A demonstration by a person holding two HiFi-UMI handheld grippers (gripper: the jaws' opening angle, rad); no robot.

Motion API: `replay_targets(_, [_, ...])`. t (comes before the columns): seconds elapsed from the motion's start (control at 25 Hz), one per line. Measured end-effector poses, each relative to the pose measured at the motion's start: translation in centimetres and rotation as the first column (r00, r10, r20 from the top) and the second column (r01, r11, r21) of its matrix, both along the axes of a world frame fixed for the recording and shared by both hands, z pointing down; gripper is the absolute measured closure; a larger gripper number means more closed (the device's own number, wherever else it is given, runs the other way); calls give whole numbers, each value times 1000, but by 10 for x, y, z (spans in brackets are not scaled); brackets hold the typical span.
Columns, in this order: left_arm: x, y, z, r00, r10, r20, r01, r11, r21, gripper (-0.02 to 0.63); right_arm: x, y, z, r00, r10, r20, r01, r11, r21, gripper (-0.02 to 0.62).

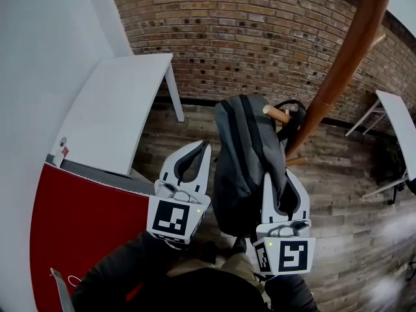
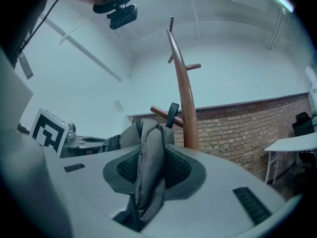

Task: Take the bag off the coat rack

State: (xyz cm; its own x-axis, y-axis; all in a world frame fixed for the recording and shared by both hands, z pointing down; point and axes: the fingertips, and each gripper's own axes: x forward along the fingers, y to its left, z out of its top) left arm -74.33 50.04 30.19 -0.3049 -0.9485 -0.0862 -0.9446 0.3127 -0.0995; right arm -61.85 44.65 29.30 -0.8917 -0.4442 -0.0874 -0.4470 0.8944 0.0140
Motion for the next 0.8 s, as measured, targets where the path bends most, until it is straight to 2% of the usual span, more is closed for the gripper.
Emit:
replay_targets(0.36, [-6, 17, -22, 999, -33, 8, 33, 999, 41, 597, -7, 19, -43, 998, -44, 43, 41, 997, 65, 503])
replay_targets(0.8, [-18, 57, -35, 995, -97, 16, 96, 992, 78, 597, -23, 55, -52, 991, -122, 52, 118, 990, 82, 504])
